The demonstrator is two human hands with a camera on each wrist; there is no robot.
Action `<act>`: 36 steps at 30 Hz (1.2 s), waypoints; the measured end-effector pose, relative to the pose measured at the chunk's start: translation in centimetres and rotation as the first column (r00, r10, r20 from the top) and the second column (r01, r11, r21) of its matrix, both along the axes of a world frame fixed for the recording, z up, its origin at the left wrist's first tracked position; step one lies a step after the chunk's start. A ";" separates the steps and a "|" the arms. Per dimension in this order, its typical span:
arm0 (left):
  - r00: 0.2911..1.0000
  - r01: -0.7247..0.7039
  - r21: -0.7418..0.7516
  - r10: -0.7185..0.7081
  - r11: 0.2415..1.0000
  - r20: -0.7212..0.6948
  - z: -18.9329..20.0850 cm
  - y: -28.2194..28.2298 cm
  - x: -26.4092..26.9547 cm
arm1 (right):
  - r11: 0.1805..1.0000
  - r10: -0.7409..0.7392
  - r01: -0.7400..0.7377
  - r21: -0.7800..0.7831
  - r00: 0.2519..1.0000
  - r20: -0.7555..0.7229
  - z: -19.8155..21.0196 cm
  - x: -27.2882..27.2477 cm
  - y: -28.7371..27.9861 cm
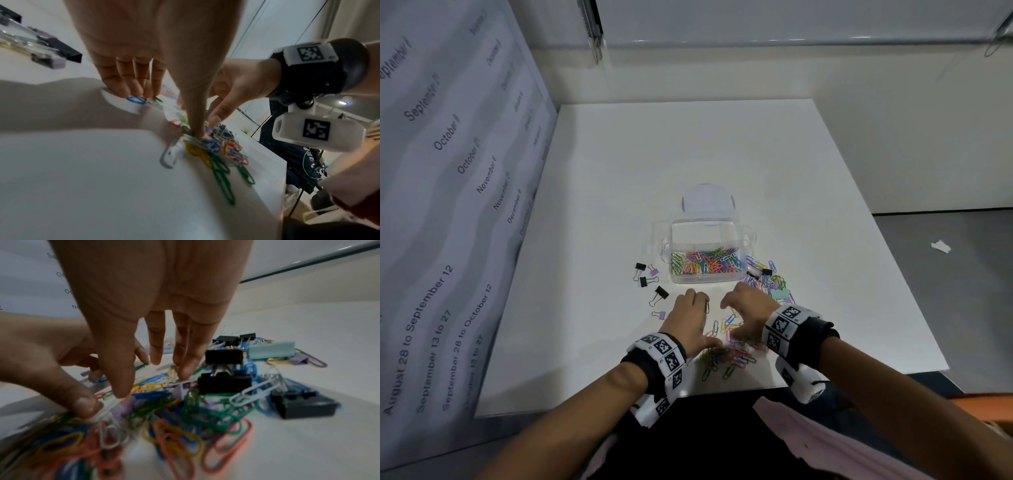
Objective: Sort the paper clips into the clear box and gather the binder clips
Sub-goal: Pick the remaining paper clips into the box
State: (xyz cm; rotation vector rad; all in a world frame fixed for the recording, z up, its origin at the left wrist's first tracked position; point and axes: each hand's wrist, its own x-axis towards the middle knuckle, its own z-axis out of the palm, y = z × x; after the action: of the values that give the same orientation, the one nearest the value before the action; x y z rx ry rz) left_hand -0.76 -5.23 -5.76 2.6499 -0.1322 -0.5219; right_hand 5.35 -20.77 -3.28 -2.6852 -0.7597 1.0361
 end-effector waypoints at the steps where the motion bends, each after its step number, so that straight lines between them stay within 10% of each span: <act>1: 1.000 -0.006 -0.006 0.006 1.000 -0.002 -0.1 -0.1 0.1 | 1.000 -0.013 0.013 0.004 1.000 0.003 -0.3 -0.2 0.0; 36: 0.987 -0.011 -0.053 0.002 0.999 -0.161 1.9 2.6 3.3 | 0.838 -0.456 0.380 0.391 0.882 0.119 4.2 5.6 2.5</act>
State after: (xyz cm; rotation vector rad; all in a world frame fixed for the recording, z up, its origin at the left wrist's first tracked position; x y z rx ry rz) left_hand 2.59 -2.63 -3.90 2.5427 -0.0877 -0.7171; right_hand 10.90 -18.28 0.89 -2.4899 -0.3110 0.4605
